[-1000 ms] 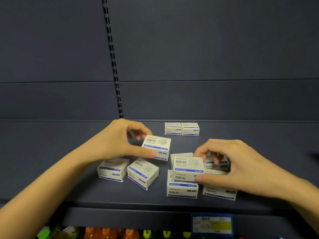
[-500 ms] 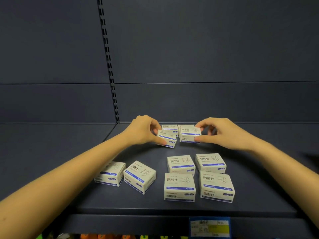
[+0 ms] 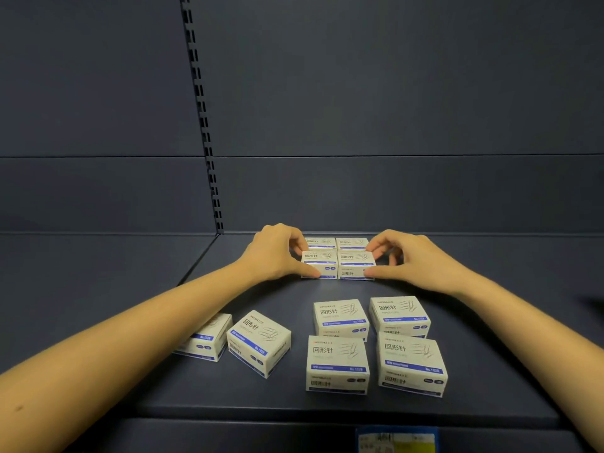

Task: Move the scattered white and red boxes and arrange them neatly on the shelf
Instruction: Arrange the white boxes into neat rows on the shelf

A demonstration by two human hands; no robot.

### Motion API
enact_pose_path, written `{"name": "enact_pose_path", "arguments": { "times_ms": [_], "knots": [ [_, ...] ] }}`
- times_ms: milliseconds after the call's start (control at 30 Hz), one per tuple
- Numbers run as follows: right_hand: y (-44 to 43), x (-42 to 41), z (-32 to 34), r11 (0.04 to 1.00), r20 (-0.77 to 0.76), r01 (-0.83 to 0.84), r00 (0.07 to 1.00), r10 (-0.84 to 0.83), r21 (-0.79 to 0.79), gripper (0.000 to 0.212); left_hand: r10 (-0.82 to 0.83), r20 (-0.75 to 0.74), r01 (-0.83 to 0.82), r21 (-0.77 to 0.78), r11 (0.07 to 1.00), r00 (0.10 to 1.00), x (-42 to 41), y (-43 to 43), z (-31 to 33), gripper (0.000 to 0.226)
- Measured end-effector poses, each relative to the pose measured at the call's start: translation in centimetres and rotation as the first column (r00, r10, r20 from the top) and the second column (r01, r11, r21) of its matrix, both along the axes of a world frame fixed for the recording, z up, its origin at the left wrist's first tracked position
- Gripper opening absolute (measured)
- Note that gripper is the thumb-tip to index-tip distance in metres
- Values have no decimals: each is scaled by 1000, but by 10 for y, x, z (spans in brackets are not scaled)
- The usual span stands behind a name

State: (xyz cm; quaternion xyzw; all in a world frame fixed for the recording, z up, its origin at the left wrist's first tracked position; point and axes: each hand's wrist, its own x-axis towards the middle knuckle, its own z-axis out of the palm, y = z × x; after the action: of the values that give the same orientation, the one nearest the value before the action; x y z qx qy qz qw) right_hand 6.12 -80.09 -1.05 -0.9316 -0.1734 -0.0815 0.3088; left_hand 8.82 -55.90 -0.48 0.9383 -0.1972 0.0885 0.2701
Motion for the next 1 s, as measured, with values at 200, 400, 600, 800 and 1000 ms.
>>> {"name": "enact_pose_path", "arguments": {
  "times_ms": [200,400,600,800,1000],
  "knots": [
    [-1,-2,-1,999,24,30,999,-29,-23,35,1,-18,0,33,999,1000,0,-3,1,49],
    [3,-22,14,991,49,-63,997,58,120,12,-177,-67,174,-57,983,982,-33,18,30,36],
    [14,-54,29,944,-96,-327,942,322,-46,27,-415,-300,412,-74,908,859,-75,66,42,35],
    [27,-58,35,883,-159,-383,922,352,-269,38,-390,-366,427,21,904,845,-88,82,31,45],
    [36,-56,32,864,-173,-401,915,364,-303,32,-385,-350,410,-4,912,854,-90,81,27,37]
  ]
}}
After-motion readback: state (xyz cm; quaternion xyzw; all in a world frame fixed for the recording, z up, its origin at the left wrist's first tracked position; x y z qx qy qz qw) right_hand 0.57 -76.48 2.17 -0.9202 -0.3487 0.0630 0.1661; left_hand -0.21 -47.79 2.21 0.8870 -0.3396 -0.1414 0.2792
